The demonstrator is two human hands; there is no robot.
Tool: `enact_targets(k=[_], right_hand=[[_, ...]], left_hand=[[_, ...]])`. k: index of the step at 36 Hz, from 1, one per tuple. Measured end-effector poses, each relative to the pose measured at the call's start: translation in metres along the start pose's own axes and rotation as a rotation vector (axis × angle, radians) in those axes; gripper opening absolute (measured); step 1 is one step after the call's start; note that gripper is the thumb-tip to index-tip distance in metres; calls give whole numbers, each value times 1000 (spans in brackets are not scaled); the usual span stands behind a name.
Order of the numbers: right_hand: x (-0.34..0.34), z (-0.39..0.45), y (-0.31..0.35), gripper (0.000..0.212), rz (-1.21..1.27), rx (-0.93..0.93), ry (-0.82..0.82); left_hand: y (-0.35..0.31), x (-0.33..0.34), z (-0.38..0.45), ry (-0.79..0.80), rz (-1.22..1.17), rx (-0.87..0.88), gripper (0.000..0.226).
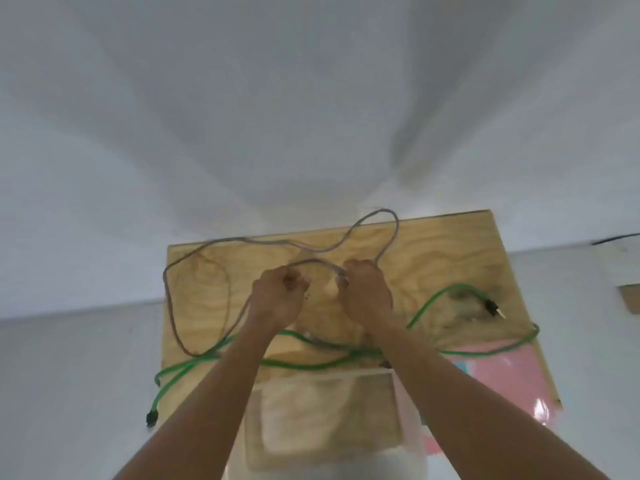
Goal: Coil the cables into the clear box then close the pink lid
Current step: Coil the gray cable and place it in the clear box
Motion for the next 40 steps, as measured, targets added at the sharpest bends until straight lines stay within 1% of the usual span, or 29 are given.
enact_targets(k=[2, 6, 9, 11, 14, 17, 19, 21, 24, 27, 29, 31, 33, 35, 38, 40], right_hand=[[1, 7, -5, 25, 31, 14, -35], [13, 9, -9, 16, 50, 8, -3], [16, 0, -7, 12, 152, 9, 3], [13, -10, 0, 9, 209, -24, -37], [-2, -32, 18, 8, 291, -117, -140], [-20, -53, 38, 5, 397, -215, -229], [-31, -65, 51, 6, 482, -239, -247], [-41, -77, 68, 11, 537, -245, -225], [-61, -97, 96, 15, 629, -260, -181], [-84, -115, 117, 10, 728, -254, -135], [-103, -123, 123, 4, 760, -265, -186], [-125, -125, 128, 9, 764, -280, -266], [-145, -125, 142, 13, 755, -328, -287], [-159, -122, 166, 21, 697, -402, -228], [-167, -119, 203, 45, 602, -524, -52], [-169, -120, 223, 61, 594, -587, 78]], left_hand=[[0, 7, 7, 9, -4, -19, 24], [-7, 18, 7, 48, -43, -46, 23], [-2, 23, 6, 74, -109, -101, 28], [4, 25, 1, 97, -269, -188, 33], [3, 20, -14, 106, -592, -315, 30], [-3, 10, -25, 96, -788, -362, 28], [-11, -2, -37, 104, -871, -365, 23], [-20, -19, -49, 98, -920, -334, 20], [-37, -53, -67, 58, -968, -242, 17], [-57, -86, -87, 72, -1044, -128, 15], [-69, -106, -101, 88, -1109, -39, 12], [-82, -123, -116, 118, -1169, 52, 12], [-94, -138, -131, 141, -1213, 132, 17], [-106, -152, -148, 166, -1244, 210, 21], [-127, -168, -172, 218, -1237, 314, 26], [-142, -175, -188, 268, -1220, 379, 30]])
Point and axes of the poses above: each hand's wrist, its own z-axis towards the middle knuckle, its own x-axis out of the palm, y = z × x, the point moved 9 cm from there along z, towards the middle knuckle, and after that the axes turned 7 degrees about z, right-handed, at the moved point
